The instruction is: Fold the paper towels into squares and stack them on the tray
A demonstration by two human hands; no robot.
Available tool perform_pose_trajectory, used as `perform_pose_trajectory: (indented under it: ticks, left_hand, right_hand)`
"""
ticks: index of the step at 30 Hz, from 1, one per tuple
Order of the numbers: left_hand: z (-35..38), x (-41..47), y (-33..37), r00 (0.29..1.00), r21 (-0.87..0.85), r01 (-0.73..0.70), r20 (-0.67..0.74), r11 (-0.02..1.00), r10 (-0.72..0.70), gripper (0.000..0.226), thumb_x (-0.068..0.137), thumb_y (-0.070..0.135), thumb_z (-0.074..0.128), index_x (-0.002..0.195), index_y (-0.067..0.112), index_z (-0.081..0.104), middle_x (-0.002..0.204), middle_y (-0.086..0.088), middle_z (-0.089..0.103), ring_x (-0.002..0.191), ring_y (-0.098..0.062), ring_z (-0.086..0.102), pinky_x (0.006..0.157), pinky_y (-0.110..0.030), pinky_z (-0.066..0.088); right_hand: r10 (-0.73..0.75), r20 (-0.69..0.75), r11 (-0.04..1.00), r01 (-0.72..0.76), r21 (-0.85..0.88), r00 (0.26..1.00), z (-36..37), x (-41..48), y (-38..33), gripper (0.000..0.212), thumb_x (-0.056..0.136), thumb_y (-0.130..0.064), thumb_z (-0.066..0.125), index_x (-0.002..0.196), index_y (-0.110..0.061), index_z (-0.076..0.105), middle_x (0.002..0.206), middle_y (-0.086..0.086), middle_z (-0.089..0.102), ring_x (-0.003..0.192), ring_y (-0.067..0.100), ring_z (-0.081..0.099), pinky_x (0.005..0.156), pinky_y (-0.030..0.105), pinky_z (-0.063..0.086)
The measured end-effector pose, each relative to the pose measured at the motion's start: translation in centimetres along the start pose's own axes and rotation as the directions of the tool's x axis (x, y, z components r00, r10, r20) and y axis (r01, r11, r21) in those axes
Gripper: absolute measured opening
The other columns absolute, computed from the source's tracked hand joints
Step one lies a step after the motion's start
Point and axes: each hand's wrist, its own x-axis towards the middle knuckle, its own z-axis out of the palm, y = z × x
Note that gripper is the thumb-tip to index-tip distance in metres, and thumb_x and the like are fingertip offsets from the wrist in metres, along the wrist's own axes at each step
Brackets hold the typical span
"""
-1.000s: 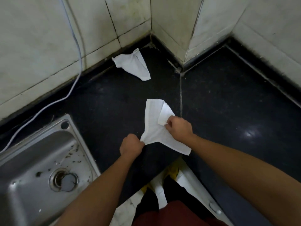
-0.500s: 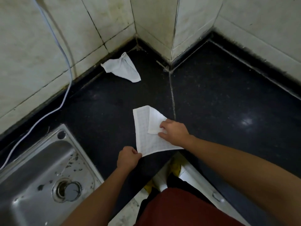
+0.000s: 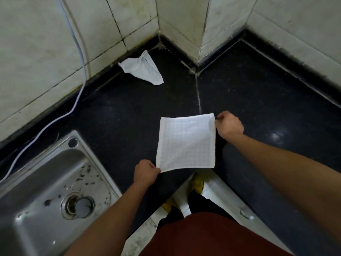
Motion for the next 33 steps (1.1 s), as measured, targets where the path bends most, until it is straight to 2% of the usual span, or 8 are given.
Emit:
perform_pose_trajectory:
  ticks: [2, 5, 9, 16, 19, 23, 27, 33]
  left_hand:
    - [0.2, -0.1, 0.0, 1.0, -0.046, -0.018, -0.008, 0.999, 0.018, 0.016, 0.073, 0.009, 0.071, 0.063, 0.011, 0.059, 0.066, -0.008, 0.064, 0.066, -0.024, 0.065, 0.059, -0.034, 0.054]
    - [0.5, -0.2, 0.0, 1.0, -0.155, 0.0, -0.012, 0.988, -0.001, 0.016, 0.074, 0.006, 0.072, 0.066, 0.01, 0.059, 0.071, -0.011, 0.066, 0.066, -0.025, 0.066, 0.059, -0.036, 0.055]
    - [0.8, -0.3, -0.1, 1.0, -0.302, -0.001, 0.013, 0.953, 0.005, 0.016, 0.08, 0.0, 0.066, 0.08, 0.01, 0.053, 0.081, -0.02, 0.067, 0.056, -0.021, 0.06, 0.048, -0.028, 0.045]
    - [0.6, -1.0, -2.0, 0.945, 0.033, -0.31, 0.122, 0.95, 0.304, 0.014, 0.087, 0.006, 0.062, 0.081, 0.018, 0.066, 0.065, 0.001, 0.06, 0.058, -0.009, 0.056, 0.058, -0.025, 0.048]
    - [0.7, -1.7, -2.2, 0.907, 0.202, -0.408, 0.207, 0.891, 0.368, 0.016, 0.08, 0.021, 0.073, 0.094, 0.017, 0.067, 0.077, 0.007, 0.059, 0.07, -0.005, 0.056, 0.059, -0.013, 0.038]
    - [0.3, -2.2, -1.7, 0.855, 0.421, -0.519, 0.26, 0.744, 0.449, 0.018, 0.082, 0.022, 0.066, 0.099, 0.017, 0.063, 0.101, 0.001, 0.057, 0.095, -0.017, 0.056, 0.073, -0.023, 0.04]
    - [-2.0, -1.3, 1.1, 0.833, 0.434, -0.546, 0.188, 0.717, 0.52, 0.008, 0.085, 0.026, 0.064, 0.085, 0.018, 0.067, 0.094, 0.005, 0.05, 0.087, -0.013, 0.054, 0.072, -0.028, 0.046]
    - [-4.9, 4.2, 6.3, 0.914, 0.249, -0.391, -0.008, 0.886, 0.405, 0.006, 0.082, 0.018, 0.069, 0.081, 0.014, 0.072, 0.084, -0.005, 0.068, 0.081, -0.022, 0.064, 0.074, -0.033, 0.052]
  right_hand:
    - [-0.17, -0.037, 0.978, 0.164, -0.129, 0.985, -0.7, -1.5, 0.8, 0.028, 0.091, -0.028, 0.056, 0.117, -0.019, 0.059, 0.115, 0.006, 0.058, 0.102, 0.028, 0.059, 0.08, 0.034, 0.046]
    - [-0.487, 0.18, 0.842, 0.514, -0.162, 0.855, 0.3, -5.8, 1.2, 0.028, 0.088, -0.039, 0.059, 0.112, -0.023, 0.059, 0.115, -0.001, 0.056, 0.105, 0.019, 0.055, 0.081, 0.034, 0.049]
    - [-0.577, 0.45, 0.576, 0.73, -0.367, 0.682, 3.9, -11.2, 2.8, 0.048, 0.076, -0.04, 0.066, 0.119, -0.023, 0.051, 0.117, -0.001, 0.047, 0.108, 0.019, 0.046, 0.069, 0.03, 0.044]
    - [-0.683, 0.292, 0.543, 0.733, -0.41, 0.67, 4.5, -11.8, 5.9, 0.023, 0.058, -0.015, 0.083, 0.071, -0.017, 0.065, 0.071, 0.002, 0.059, 0.064, 0.02, 0.057, 0.045, 0.025, 0.038]
    - [-0.665, 0.293, 0.626, 0.727, -0.282, 0.687, 3.3, -12.2, 6.5, 0.009, 0.075, -0.02, 0.073, 0.081, -0.016, 0.068, 0.082, 0.001, 0.063, 0.076, 0.021, 0.06, 0.056, 0.024, 0.039]
    - [-0.581, 0.302, 0.74, 0.645, -0.193, 0.756, 1.3, -12.2, 6.6, 0.017, 0.092, -0.028, 0.053, 0.099, -0.021, 0.067, 0.101, -0.005, 0.063, 0.097, 0.013, 0.056, 0.071, 0.02, 0.033]
    - [-0.442, 0.278, 0.88, 0.472, -0.049, 0.853, -1.3, -9.7, 5.5, 0.009, 0.091, -0.029, 0.059, 0.094, -0.027, 0.066, 0.095, -0.009, 0.065, 0.087, 0.01, 0.059, 0.072, 0.026, 0.042]
    - [-0.264, 0.153, 0.96, 0.244, 0.135, 0.952, -2.4, -3.4, 1.5, 0.005, 0.083, -0.026, 0.07, 0.087, -0.027, 0.067, 0.089, -0.006, 0.065, 0.085, 0.014, 0.06, 0.073, 0.028, 0.046]
